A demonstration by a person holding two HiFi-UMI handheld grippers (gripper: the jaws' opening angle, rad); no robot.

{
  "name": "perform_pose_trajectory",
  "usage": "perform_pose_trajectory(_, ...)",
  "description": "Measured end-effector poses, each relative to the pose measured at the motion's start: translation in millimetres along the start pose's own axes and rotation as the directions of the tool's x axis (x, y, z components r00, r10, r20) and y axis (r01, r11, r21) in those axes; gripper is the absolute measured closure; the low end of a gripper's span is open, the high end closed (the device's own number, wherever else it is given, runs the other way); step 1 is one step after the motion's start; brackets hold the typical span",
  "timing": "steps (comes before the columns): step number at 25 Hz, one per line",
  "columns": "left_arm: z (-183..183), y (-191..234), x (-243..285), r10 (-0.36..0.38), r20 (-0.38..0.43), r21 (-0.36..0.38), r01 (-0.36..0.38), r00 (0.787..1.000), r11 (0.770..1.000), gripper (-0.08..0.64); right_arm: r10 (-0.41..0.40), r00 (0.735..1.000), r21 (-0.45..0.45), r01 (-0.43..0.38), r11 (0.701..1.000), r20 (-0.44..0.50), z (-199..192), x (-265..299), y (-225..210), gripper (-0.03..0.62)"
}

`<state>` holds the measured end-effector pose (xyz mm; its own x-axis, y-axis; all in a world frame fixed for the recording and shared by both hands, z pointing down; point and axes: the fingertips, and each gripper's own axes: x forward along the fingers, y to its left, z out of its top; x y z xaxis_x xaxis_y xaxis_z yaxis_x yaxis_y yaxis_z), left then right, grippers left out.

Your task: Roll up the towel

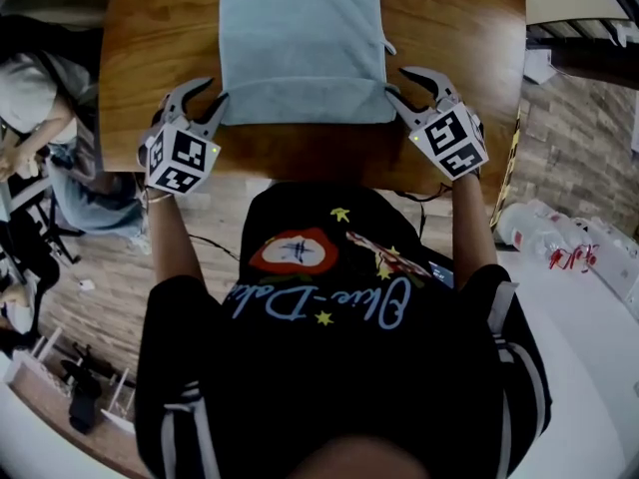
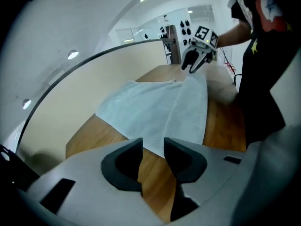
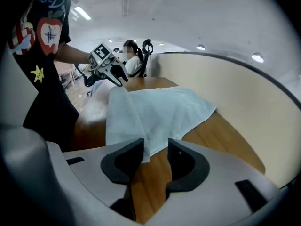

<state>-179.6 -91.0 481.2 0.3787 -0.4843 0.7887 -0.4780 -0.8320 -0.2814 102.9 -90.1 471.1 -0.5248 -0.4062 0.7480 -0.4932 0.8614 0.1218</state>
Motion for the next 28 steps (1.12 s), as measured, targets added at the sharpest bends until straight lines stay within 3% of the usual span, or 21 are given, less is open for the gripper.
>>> perform_pose_trajectory(4,-4,-7,-17,0.030,-0.029,0.065,-0.028,0.999,0.998,0.423,-0.047,0.998,-0.050,0.049,0.998,0.043,14,-20,2,0.465)
perform_pose_trajectory(7,-6,-33,-21,0.005,-0.050,0.152,0.002,0.999,0.988,0.423,0.038,0.997,-0.117,-0.029,0.993,0.074,19,-22,33,0.465)
perform_pose_trajectory(11,-19,-69,-8,-0.058,-0.121,0.307,0.093,0.991,0.947,0.418,0.154,0.987,-0.326,-0.162,0.931,-0.049,0,-5,77,0.436)
perform_pose_trajectory(14,-24,-76,5,-0.069,-0.144,0.362,0.117,0.987,0.925,0.413,0.152,0.976,-0.428,-0.204,0.881,-0.153,-18,8,86,0.433)
perform_pose_trajectory(16,-23,-74,10,-0.060,-0.143,0.381,0.112,0.988,0.918,0.414,0.137,0.972,-0.456,-0.211,0.864,-0.190,-27,16,84,0.433)
perform_pose_trajectory(18,-23,-72,12,-0.060,-0.139,0.396,0.111,0.988,0.911,0.425,0.129,0.973,-0.459,-0.204,0.865,-0.191,-28,20,82,0.436)
perform_pose_trajectory(20,-24,-70,10,-0.067,-0.134,0.394,0.115,0.989,0.912,0.509,0.132,0.977,-0.435,-0.195,0.879,-0.170,-23,21,79,0.523)
perform_pose_trajectory(28,-29,-84,-14,-0.137,-0.125,0.337,0.172,0.983,0.926,0.526,0.222,0.970,-0.281,-0.240,0.929,-0.095,-16,-1,91,0.560)
